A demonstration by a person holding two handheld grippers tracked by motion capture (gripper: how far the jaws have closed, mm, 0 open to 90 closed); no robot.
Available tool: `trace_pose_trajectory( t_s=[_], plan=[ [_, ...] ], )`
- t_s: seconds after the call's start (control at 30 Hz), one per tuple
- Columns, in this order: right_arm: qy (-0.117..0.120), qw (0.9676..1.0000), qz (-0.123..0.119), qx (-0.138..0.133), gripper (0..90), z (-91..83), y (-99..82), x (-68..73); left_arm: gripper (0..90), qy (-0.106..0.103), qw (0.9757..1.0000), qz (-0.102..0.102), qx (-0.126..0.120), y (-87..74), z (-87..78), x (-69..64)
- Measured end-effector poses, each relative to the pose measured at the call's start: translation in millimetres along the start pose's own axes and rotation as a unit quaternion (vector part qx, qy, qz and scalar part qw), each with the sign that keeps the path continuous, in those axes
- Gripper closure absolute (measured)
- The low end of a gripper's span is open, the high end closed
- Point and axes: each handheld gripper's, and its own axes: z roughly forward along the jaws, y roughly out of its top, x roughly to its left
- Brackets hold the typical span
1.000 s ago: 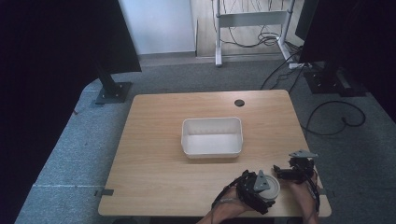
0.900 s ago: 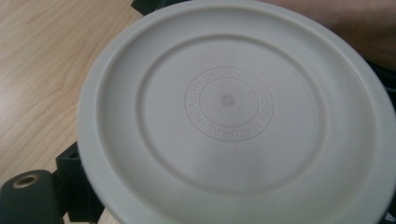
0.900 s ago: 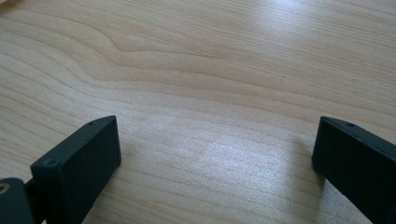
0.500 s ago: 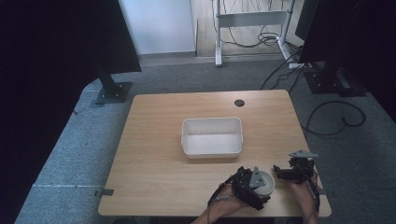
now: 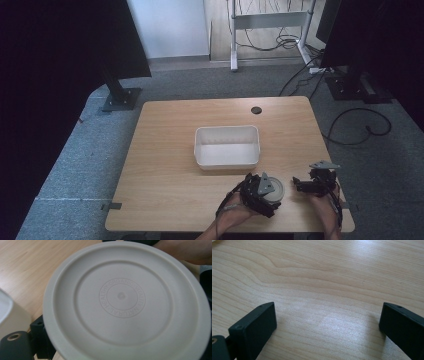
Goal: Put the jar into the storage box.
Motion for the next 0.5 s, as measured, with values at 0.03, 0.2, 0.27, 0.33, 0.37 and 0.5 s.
trace_pose_trajectory(
  t_s=[0.03, 0.2, 0.27, 0.33, 0.37, 0.5],
  plan=[
    [0.000, 1.0000, 0.000, 0.000, 0.9, 0.0, 0.0, 0.0, 9.8, 0.003, 1.0000, -0.001, 0.000, -0.1, -1.0, 1.3],
    [0.000, 1.0000, 0.000, 0.000, 0.9, 0.0, 0.0, 0.0, 9.8, 0.015, 0.9999, 0.000, 0.001, -0.2, -6.2, 7.4],
    [0.000, 1.0000, 0.000, 0.000, 0.9, 0.0, 0.0, 0.0, 9.8, 0.018, 0.9998, 0.000, 0.002, -0.4, -8.1, 10.0],
    [0.000, 1.0000, 0.000, 0.000, 0.9, 0.0, 0.0, 0.0, 9.9, 0.022, 0.9998, -0.001, 0.002, -0.7, -9.7, 12.6],
    [0.000, 1.0000, 0.000, 0.000, 0.9, 0.0, 0.0, 0.0, 9.9, 0.023, 0.9997, -0.002, 0.003, -0.9, -10.5, 13.9],
    [0.000, 1.0000, 0.000, 0.000, 0.9, 0.0, 0.0, 0.0, 9.8, 0.031, 0.9995, -0.005, 0.003, -1.2, -14.6, 20.1]
  ],
)
